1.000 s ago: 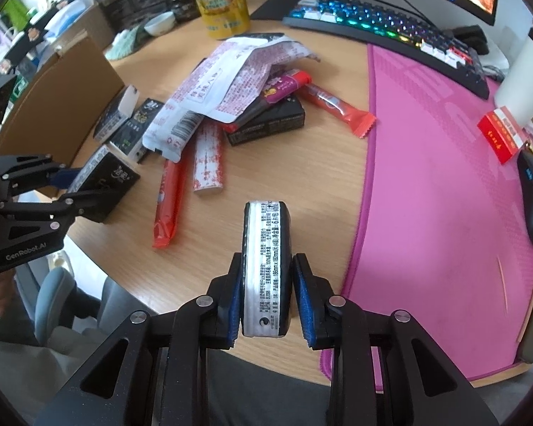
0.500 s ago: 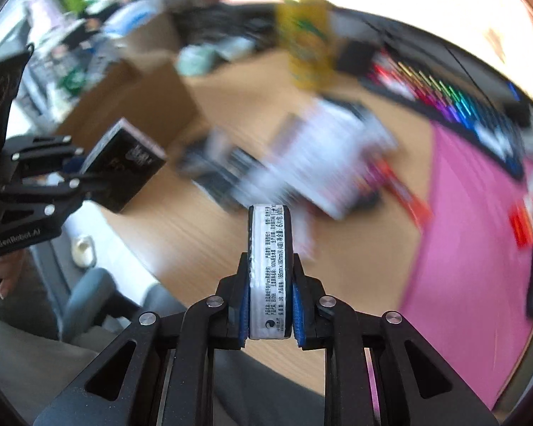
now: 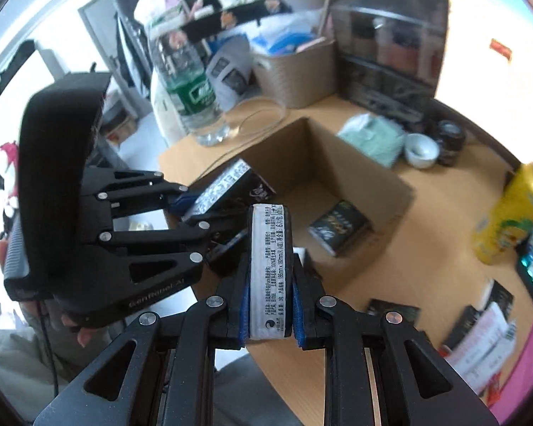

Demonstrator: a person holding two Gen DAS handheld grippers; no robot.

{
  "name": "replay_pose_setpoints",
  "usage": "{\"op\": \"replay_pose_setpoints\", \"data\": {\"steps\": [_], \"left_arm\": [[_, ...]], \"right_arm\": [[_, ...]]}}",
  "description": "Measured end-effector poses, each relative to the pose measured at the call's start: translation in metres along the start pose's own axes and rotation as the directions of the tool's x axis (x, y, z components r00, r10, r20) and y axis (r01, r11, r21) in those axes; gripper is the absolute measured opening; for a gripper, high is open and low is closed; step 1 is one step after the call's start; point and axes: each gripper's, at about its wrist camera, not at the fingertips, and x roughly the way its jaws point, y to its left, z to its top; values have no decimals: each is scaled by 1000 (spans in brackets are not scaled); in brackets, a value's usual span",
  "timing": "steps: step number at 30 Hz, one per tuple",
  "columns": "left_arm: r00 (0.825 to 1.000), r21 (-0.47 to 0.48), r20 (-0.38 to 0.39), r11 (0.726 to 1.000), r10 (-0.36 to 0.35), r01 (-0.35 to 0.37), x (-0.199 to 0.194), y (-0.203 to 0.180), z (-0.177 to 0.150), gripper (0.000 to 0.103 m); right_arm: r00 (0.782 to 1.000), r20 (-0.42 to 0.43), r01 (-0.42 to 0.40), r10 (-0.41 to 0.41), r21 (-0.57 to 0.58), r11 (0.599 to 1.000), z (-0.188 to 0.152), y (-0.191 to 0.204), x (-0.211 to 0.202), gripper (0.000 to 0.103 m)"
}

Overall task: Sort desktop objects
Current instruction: 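Open both tools to drop the tissue packs into the box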

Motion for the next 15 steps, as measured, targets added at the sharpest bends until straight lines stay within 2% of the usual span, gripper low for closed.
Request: {"op": "replay_pose_setpoints", "data": {"steps": [4,7,9,11,12,15], "left_arm": [[999,-27,-19,999,-26,26,5,11,-9,17],[999,-55,-22,998,-36,35,6,18,-12,17],[1000,-58,-17,998,-25,24,5,22,-13,25],[1000,-58,-4,998,-22,22,2,23,-13,55],[1000,-62,7,998,-21,21,-1,24,-13,59],[1000,-68,19,997,-25,26,-8,23,-12,60]], "right_arm": [[999,-46,8,-8,3,1000,5,9,24,23],[998,-49,43,-44,-3,999,4,10,28,24],[998,-50,43,-43,1,999,3,9,28,24],[999,-48,25,-24,23,999,4,5,26,25],[999,-46,22,-21,29,999,4,4,24,25],[999,-24,39,-39,29,999,2,2,12,25]]}}
